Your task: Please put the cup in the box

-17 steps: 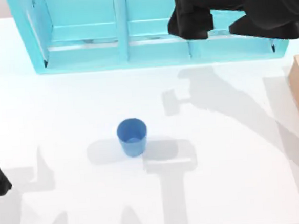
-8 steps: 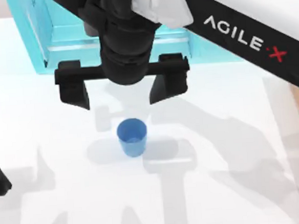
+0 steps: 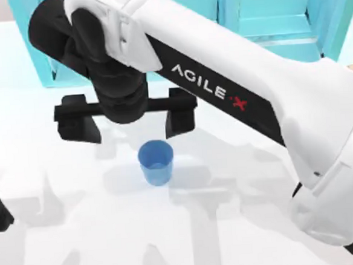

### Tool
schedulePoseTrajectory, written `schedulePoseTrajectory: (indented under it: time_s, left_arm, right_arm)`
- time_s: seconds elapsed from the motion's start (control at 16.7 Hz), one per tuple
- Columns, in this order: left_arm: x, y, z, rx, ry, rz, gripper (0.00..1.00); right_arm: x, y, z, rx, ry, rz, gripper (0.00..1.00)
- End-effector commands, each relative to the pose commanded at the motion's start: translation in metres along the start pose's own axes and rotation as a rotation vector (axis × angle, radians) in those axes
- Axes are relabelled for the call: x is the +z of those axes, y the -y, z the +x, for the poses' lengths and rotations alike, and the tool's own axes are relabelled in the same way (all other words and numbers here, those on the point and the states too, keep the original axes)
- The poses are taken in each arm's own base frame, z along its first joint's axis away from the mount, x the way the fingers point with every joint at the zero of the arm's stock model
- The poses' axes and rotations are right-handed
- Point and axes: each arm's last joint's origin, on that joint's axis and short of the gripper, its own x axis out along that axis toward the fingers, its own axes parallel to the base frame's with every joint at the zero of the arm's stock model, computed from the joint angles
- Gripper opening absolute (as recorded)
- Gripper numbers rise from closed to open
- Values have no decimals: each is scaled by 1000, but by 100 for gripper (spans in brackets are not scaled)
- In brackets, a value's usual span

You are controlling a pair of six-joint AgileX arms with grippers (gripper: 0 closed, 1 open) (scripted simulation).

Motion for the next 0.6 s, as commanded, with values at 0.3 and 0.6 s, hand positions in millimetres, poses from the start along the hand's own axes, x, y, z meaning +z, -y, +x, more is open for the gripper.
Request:
schedulePoseTrajectory:
  time_s: [0.3,0.6]
  left_arm:
    - [0,0,0,0,0,0,100]
    - [0,0,0,0,0,0,100]
  right_arm:
    - [1,-2,5,-12,9,12,100]
    - [3,-1,9,-14,6,14,100]
